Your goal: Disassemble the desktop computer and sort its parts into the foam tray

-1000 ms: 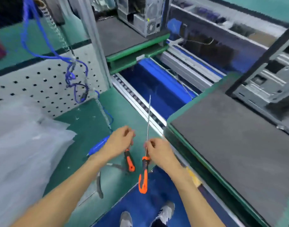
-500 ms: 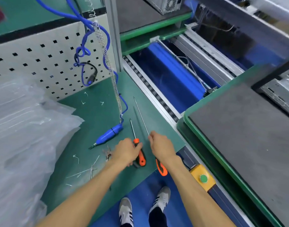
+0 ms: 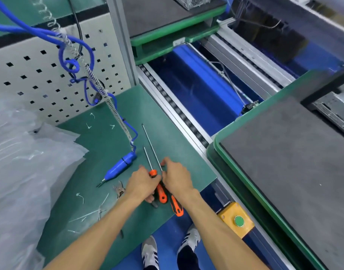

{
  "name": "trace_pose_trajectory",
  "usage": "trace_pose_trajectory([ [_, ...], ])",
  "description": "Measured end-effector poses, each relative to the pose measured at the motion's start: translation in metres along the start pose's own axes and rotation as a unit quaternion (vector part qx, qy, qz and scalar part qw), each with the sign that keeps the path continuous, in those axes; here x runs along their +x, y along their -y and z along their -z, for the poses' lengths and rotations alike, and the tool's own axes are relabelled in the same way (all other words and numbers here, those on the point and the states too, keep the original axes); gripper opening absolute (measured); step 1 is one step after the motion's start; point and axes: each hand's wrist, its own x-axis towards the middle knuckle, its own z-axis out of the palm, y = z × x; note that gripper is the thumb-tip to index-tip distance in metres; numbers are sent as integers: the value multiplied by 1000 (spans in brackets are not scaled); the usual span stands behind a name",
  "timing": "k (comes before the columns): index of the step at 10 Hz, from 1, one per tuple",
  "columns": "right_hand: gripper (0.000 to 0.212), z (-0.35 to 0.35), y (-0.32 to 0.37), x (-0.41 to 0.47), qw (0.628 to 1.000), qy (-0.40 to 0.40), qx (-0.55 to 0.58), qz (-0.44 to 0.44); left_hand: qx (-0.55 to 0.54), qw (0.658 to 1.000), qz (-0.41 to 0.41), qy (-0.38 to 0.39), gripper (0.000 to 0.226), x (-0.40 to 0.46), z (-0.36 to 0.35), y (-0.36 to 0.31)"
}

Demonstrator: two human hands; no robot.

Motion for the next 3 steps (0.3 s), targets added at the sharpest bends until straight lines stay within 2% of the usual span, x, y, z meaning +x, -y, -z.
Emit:
trace_pose_trajectory([
  [2, 23, 0, -7, -3, 1000, -24, -2, 7, 68, 996, -24, -47, 42, 0, 5, -4],
  [3, 26, 3, -11, -4, 999, -41, 5, 1, 88, 990, -66, -89, 35, 3, 6, -9],
])
